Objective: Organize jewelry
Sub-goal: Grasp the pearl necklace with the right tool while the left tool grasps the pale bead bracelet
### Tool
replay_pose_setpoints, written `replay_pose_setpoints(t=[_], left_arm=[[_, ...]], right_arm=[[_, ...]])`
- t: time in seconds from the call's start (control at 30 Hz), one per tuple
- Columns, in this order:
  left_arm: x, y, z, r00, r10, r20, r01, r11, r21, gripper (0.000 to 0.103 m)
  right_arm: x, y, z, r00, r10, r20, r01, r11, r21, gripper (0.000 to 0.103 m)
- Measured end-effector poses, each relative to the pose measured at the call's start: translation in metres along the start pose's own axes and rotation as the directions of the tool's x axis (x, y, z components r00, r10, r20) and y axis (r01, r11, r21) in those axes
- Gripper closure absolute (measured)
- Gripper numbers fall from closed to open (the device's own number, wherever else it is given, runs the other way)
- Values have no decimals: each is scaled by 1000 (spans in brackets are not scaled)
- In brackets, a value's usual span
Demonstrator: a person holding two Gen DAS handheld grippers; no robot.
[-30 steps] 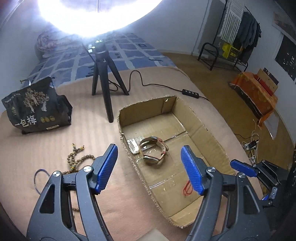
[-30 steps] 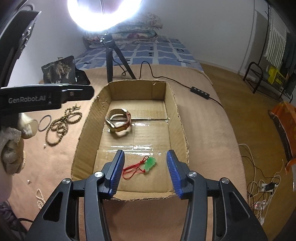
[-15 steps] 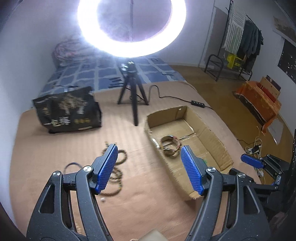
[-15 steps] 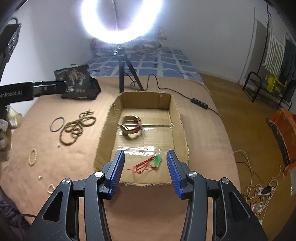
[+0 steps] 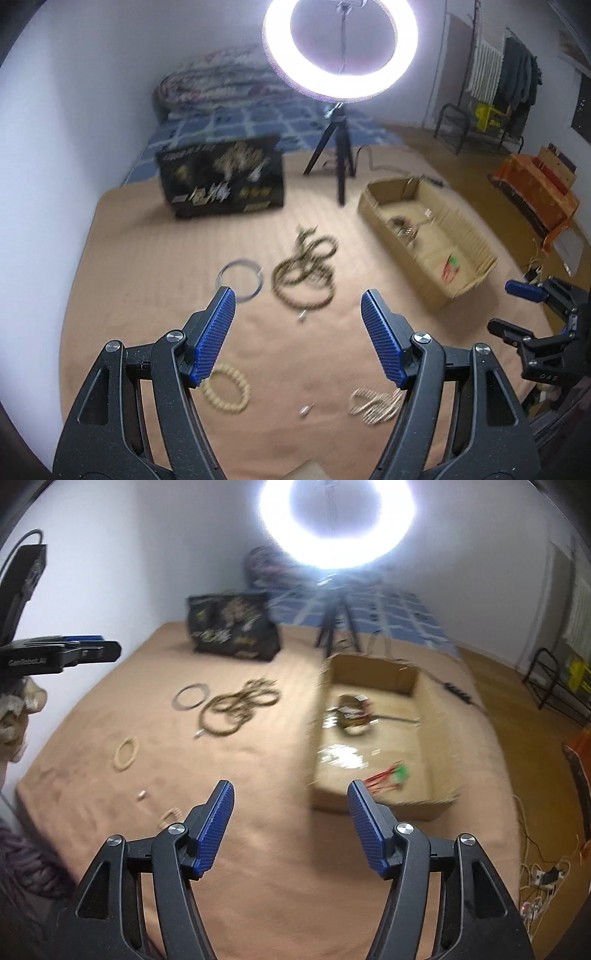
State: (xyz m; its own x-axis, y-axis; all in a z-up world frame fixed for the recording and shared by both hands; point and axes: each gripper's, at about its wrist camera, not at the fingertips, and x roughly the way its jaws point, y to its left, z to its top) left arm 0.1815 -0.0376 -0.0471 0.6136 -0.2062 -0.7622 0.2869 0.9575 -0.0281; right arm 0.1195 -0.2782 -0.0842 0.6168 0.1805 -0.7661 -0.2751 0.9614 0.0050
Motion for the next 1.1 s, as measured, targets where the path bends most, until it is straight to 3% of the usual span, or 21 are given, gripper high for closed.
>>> replay_pose_setpoints(t=[0.23,0.5,0.67,0.77,0.87,1.1], left_arm=[[20,48,-48,993,28,-111,-37,996,-80,30],[64,94,-83,966,37,-257,-89,978,-191,31],[91,116,-100,938,28,-344,-120,961,-248,51],[107,126,-112,919,-18,-394,-111,947,-303,59],[116,125,-117,912,-24,-410,-110,947,-301,61],[122,119,-113,919,8,-394,-126,953,-276,62]], right_arm=[[26,50,-26,993,80,-85,-87,992,-87,33],[56,68,-41,978,118,-174,-135,987,-85,33],[73,73,-48,968,137,-212,-156,985,-76,32],[79,79,-50,966,138,-219,-161,983,-90,32],[86,88,-52,961,151,-231,-181,976,-117,32],[107,102,-59,950,144,-278,-193,968,-158,32]])
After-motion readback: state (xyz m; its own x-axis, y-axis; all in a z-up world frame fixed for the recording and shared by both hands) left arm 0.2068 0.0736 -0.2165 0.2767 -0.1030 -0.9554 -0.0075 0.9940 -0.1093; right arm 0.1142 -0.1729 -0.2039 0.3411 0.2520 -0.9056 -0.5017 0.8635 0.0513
